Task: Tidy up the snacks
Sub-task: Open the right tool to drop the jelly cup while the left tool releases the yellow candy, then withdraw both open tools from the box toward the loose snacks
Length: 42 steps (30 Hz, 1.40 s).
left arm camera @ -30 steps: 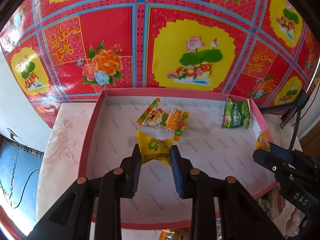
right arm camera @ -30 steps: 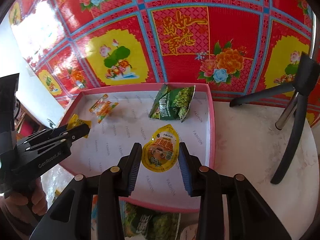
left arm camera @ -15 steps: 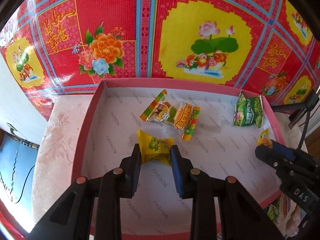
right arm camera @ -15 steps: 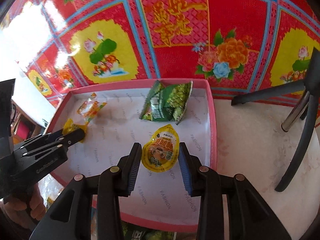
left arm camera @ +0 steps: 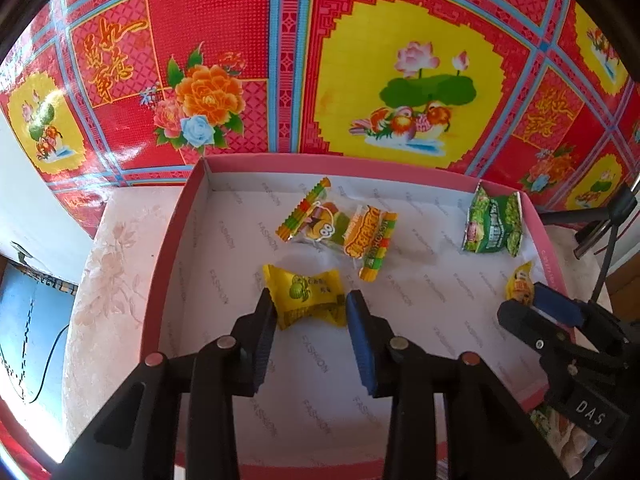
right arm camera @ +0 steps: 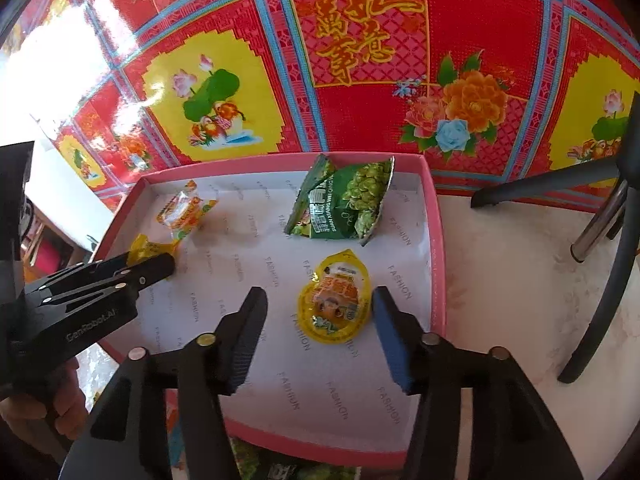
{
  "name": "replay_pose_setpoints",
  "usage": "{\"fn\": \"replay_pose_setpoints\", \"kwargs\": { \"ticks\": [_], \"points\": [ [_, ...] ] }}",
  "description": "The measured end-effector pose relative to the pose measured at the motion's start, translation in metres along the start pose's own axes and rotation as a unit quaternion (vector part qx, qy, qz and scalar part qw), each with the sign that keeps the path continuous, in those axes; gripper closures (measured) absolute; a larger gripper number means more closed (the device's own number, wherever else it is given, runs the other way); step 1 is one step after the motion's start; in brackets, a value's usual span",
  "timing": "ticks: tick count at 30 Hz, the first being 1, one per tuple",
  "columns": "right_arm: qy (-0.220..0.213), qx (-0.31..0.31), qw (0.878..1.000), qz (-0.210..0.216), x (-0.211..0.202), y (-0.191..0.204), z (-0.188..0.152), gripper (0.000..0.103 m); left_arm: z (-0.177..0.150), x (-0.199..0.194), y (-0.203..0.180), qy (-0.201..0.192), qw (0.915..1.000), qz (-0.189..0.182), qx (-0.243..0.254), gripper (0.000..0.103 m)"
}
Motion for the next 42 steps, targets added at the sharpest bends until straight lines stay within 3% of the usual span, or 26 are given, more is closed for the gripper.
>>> {"fn": "replay_pose_setpoints", "kwargs": {
  "ticks": [8, 20, 42],
  "points": [
    [-0.018, 0.016, 1.0, 0.006, -0.018, -0.004, -0.009, 0.035, -0.01, -0.02, 0.001, -0.008, 1.0, 0.003, 0.002, 0.063],
    [-0.063, 0.005, 0.998, 0.014, -0.053, 0.008, -0.038, 0.034, -0.033, -0.049, 0.003, -0.015, 0.9999, 0.001, 0.002, 0.063],
    [-0.071, 0.011, 0.997, 0.037, -0.083, 0.015, -0.096, 0.034, -0.092, -0.081, 0.005, -0.016, 0.9997, -0.007, -0.014, 0.062]
  ]
}}
Point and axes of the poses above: each gripper's, at about its wrist camera, not at the fingertips, and x roughly the way its jaws point, y to its left, z to its top, the point moved 2 cm from there along x, roughly the way its jaws point, and after that the axes turned 15 degrees about y, right-handed, at the moved point
